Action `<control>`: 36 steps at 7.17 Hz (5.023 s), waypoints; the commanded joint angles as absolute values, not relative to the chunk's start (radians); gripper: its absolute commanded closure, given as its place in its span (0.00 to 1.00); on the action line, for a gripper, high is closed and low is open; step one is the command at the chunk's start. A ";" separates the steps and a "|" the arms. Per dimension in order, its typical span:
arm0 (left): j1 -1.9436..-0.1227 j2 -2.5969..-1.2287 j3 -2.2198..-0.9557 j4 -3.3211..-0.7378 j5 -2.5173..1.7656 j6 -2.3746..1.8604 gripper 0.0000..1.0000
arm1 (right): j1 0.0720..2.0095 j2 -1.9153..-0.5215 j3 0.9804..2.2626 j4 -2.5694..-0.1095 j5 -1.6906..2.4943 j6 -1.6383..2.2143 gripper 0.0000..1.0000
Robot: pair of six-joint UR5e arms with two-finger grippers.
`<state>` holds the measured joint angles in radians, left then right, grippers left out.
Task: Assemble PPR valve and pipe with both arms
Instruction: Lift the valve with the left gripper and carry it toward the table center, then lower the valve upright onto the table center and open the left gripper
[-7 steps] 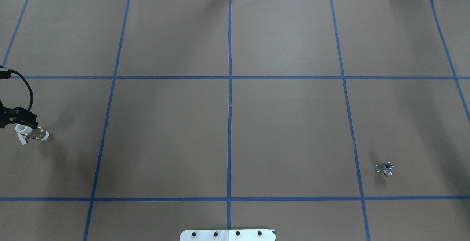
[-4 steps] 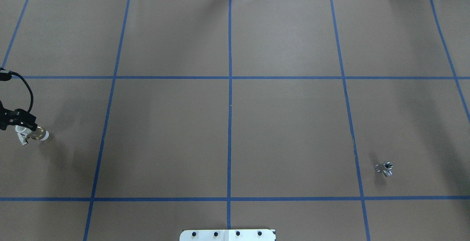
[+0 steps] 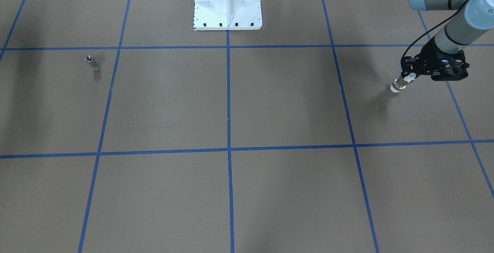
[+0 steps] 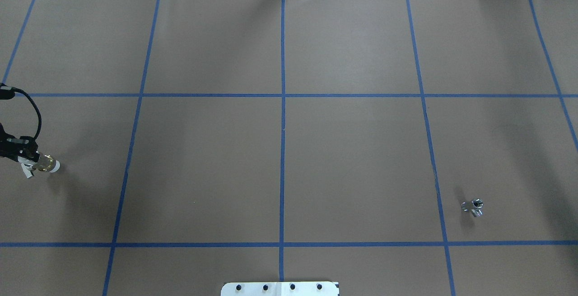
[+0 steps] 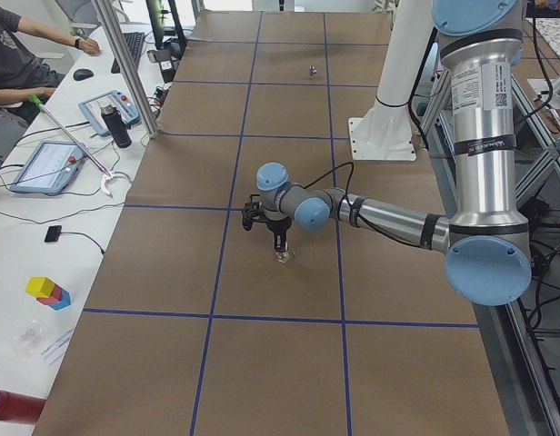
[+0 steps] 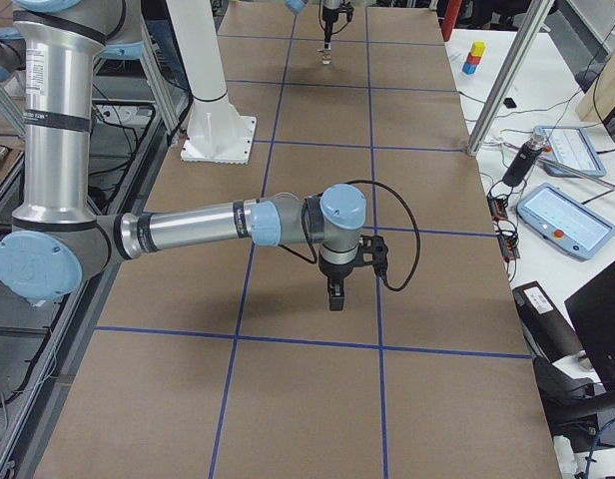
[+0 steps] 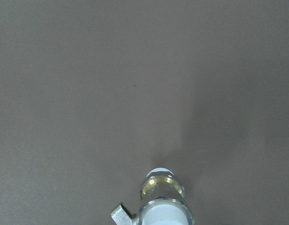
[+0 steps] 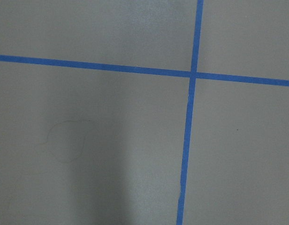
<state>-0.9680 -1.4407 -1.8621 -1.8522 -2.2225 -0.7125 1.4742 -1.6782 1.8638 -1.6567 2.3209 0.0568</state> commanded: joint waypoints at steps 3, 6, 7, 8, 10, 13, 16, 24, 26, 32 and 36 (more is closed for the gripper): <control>-0.971 -1.523 -1.906 -1.728 -2.350 -0.716 1.00 | 1.474 -1.678 1.864 -1.657 2.321 0.057 0.00; -0.916 -1.843 -1.982 -1.485 -2.339 -0.970 1.00 | 1.474 -1.678 1.864 -1.658 2.321 0.058 0.00; -0.835 -1.927 -1.974 -1.480 -2.306 -1.074 1.00 | 1.474 -1.678 1.862 -1.658 2.321 0.058 0.00; -0.763 -2.053 -1.933 -1.432 -2.237 -1.169 1.00 | 1.473 -1.678 1.862 -1.658 2.321 0.058 0.00; -0.694 -2.250 -1.782 -1.394 -2.136 -1.245 1.00 | 1.473 -1.677 1.859 -1.658 2.321 0.058 0.00; -0.654 -2.517 -1.489 -1.399 -2.071 -1.288 1.00 | 1.473 -1.677 1.861 -1.657 2.321 0.058 0.00; -0.609 -2.566 -1.396 -1.454 -2.045 -1.307 1.00 | 1.473 -1.677 1.864 -1.657 2.321 0.058 0.00; -0.566 -2.585 -1.356 -1.462 -1.987 -1.325 1.00 | 1.473 -1.677 1.865 -1.657 2.321 0.058 0.00; -0.565 -2.582 -1.355 -1.466 -1.987 -1.325 0.89 | 1.473 -1.677 1.865 -1.657 2.322 0.057 0.00; -0.558 -2.580 -1.348 -1.474 -1.985 -1.322 0.46 | 1.473 -1.678 1.865 -1.657 2.322 0.057 0.00; -0.561 -2.576 -1.383 -1.465 -1.986 -1.318 0.00 | 1.473 -1.677 1.865 -1.657 2.321 0.058 0.00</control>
